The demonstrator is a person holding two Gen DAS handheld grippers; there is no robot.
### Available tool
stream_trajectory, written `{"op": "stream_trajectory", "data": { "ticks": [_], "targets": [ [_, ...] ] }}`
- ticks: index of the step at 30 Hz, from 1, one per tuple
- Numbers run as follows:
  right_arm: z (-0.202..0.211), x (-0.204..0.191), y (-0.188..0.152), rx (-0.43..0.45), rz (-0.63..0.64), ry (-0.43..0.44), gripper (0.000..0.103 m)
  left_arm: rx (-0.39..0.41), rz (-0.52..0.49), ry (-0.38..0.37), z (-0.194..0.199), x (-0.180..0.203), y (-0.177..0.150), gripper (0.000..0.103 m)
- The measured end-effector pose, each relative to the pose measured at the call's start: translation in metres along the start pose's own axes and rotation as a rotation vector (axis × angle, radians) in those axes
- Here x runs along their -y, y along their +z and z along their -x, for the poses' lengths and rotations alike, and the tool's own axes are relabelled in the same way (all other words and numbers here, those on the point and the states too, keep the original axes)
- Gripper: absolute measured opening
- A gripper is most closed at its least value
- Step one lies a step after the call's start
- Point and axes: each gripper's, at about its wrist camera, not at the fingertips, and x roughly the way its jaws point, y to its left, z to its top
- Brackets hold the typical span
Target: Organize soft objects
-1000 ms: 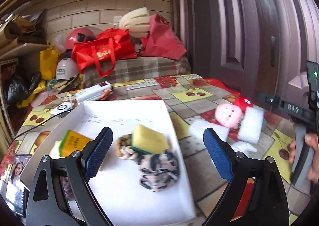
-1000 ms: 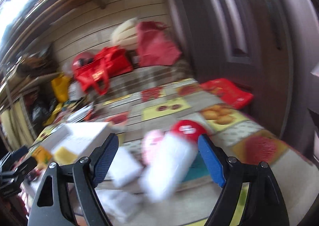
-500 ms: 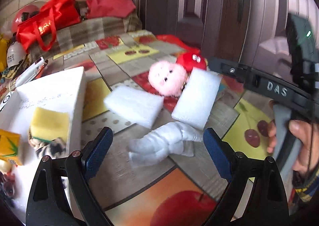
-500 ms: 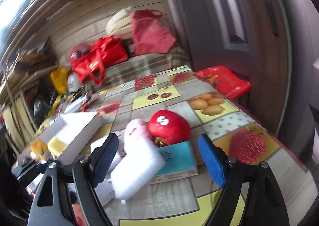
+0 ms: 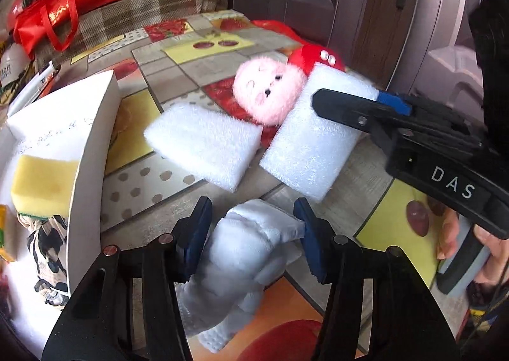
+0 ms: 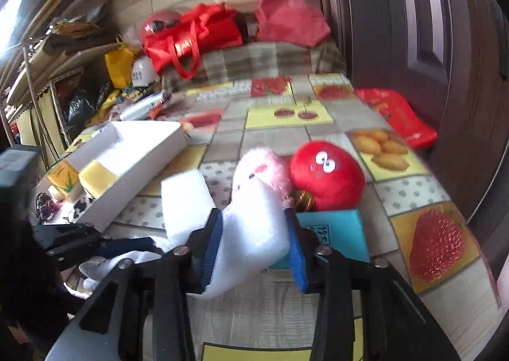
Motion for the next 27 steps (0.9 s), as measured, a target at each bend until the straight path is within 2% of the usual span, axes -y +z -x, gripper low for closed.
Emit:
{"op": "stream_trajectory", "data": {
  "ticks": [7,13,18,23,27],
  "targets": [
    [0.020,0.009,0.000,0.111,-0.053,-0.012,0.030,0.090,-0.031,-0.012,0.020,0.007,-0.001,0.048],
    [0.037,0.013,-0.002,0.212,-0.082,-0.013,0.029,0.281,-0.116,0.011,0.056,0.023,-0.012,0.048],
    [0.054,0.009,-0.004,0.297,-0.075,-0.052,0.029,0.408,-0.125,0.035,0.080,0.023,-0.020,0.048],
    [0.068,0.011,-0.007,0.375,-0.091,-0.114,0.029,0.435,-0.117,0.046,0.084,0.021,-0.020,0.048],
    [0.072,0.016,-0.008,0.399,-0.112,-0.122,0.029,0.441,-0.115,0.062,0.085,0.021,-0.021,0.048]
  ]
}}
